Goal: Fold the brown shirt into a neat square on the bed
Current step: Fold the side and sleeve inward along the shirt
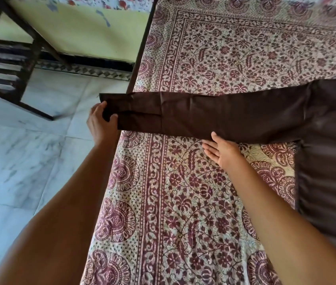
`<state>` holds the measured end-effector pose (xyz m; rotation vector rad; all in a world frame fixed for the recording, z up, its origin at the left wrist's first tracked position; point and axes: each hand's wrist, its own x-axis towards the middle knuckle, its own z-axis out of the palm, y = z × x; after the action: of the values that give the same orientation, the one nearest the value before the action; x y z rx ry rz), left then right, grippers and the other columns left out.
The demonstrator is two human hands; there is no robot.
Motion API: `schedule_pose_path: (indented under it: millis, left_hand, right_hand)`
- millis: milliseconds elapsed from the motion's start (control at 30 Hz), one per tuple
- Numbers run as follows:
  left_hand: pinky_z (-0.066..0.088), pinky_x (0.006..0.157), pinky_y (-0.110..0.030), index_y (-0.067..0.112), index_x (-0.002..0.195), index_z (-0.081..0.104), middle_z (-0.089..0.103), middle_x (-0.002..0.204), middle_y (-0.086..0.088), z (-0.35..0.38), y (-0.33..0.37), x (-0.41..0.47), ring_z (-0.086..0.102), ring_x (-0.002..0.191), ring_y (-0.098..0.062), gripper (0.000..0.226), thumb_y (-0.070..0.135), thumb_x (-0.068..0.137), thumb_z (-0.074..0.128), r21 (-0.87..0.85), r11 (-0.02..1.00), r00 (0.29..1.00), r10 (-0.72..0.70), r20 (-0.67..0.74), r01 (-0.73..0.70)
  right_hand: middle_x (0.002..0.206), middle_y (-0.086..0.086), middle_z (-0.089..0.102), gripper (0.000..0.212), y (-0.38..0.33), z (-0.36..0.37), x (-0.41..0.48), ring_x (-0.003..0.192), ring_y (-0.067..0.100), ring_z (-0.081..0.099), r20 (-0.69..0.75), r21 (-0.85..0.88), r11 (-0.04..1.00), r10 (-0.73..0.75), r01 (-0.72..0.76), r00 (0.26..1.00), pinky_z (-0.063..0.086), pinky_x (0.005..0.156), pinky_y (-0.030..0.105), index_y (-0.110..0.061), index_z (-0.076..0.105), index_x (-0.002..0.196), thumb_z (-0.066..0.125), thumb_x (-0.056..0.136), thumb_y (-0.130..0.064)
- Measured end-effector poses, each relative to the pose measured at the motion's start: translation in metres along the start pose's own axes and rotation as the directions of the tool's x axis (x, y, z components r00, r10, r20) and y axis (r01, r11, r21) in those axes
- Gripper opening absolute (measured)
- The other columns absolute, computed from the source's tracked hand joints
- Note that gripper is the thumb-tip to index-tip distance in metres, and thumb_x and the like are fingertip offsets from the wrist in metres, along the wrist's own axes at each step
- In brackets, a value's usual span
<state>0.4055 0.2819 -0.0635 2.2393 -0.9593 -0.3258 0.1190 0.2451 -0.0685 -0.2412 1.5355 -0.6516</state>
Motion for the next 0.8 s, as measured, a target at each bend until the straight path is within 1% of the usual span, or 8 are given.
schedule_pose_path:
  millis: [167,267,333,400,467,533,667,800]
  left_hand:
    - [0.028,0.107,-0.036,0.000,0.138,0.040,0.042,0.141,-0.018,0.015,-0.010,0.002,0.041,0.128,-0.033,0.055,0.005,0.086,0.056,0.227,0.974,0.986,-0.053,0.160,0.016]
    - [0.030,0.104,-0.048,0.005,0.144,0.027,0.028,0.150,-0.012,0.027,0.001,-0.004,0.034,0.130,-0.035,0.063,0.004,0.085,0.051,0.381,0.921,0.980,-0.145,0.134,0.084]
    - [0.022,0.108,-0.048,0.009,0.146,0.019,0.015,0.156,-0.005,0.034,0.018,-0.013,0.023,0.138,-0.030,0.071,0.006,0.083,0.052,0.465,0.879,0.982,-0.165,0.087,0.107]
    - [0.013,0.112,-0.047,0.011,0.146,0.021,0.010,0.158,0.000,0.046,0.040,-0.027,0.014,0.142,-0.025,0.070,0.005,0.083,0.049,0.463,0.886,0.995,-0.062,0.076,0.020]
    - [0.009,0.113,-0.046,0.013,0.145,0.026,0.010,0.158,0.002,0.066,0.071,-0.051,0.010,0.144,-0.022,0.064,0.005,0.085,0.046,0.434,0.887,0.982,0.096,0.162,-0.158]
    - [0.009,0.114,-0.045,0.016,0.144,0.031,0.012,0.158,0.004,0.092,0.104,-0.079,0.010,0.144,-0.021,0.057,0.013,0.089,0.046,0.385,0.853,0.922,0.245,0.299,-0.352]
    - [0.011,0.113,-0.043,0.023,0.140,0.039,0.021,0.156,0.002,0.147,0.153,-0.117,0.014,0.143,-0.019,0.046,0.027,0.094,0.044,0.234,0.808,0.800,0.409,0.438,-0.541]
    - [0.014,0.111,-0.043,0.027,0.136,0.043,0.029,0.152,0.000,0.190,0.191,-0.118,0.020,0.141,-0.021,0.041,0.025,0.096,0.040,0.220,0.798,0.791,0.438,0.426,-0.561]
  right_hand:
    - [0.070,0.005,0.070,0.040,-0.012,-0.021,0.002,0.058,0.012,0.064,0.027,-0.431,0.899,-0.069,0.074,0.997,0.050,0.052,0.020,-0.006,0.067,0.079,0.060,0.086,-0.044]
    - [0.055,0.003,0.066,0.037,-0.012,-0.049,-0.001,0.045,0.011,0.058,0.085,-0.468,0.842,-0.257,0.266,0.963,0.045,0.042,0.018,-0.004,0.067,0.075,0.062,0.086,-0.039]
    - [0.053,0.004,0.064,0.035,-0.012,-0.074,-0.003,0.044,0.013,0.055,0.060,-0.459,0.759,-0.492,0.462,0.868,0.045,0.043,0.023,-0.007,0.065,0.068,0.059,0.088,-0.034]
    - [0.055,0.005,0.063,0.039,-0.014,-0.102,0.000,0.049,0.023,0.058,-0.011,-0.637,0.532,-0.729,0.557,0.684,0.044,0.048,0.031,-0.009,0.063,0.064,0.054,0.087,-0.039]
    - [0.065,0.009,0.066,0.035,-0.017,-0.135,0.007,0.063,0.033,0.061,-0.065,-0.826,0.340,-0.851,0.450,0.522,0.042,0.052,0.033,-0.009,0.065,0.072,0.052,0.083,-0.040]
    - [0.080,0.011,0.067,0.021,-0.020,-0.167,0.013,0.075,0.036,0.062,-0.071,-0.884,0.269,-0.885,0.382,0.459,0.045,0.058,0.036,-0.012,0.065,0.083,0.057,0.080,-0.031]
    - [0.100,0.014,0.058,0.027,-0.031,-0.214,0.023,0.093,0.036,0.057,0.050,-0.931,0.122,-0.890,0.343,0.453,0.047,0.074,0.044,-0.012,0.061,0.100,0.068,0.075,-0.020]
    - [0.118,0.012,0.056,0.044,-0.052,-0.232,0.036,0.108,0.033,0.053,0.165,-0.938,0.015,-0.858,0.346,0.487,0.042,0.087,0.045,-0.009,0.055,0.117,0.062,0.080,-0.032]
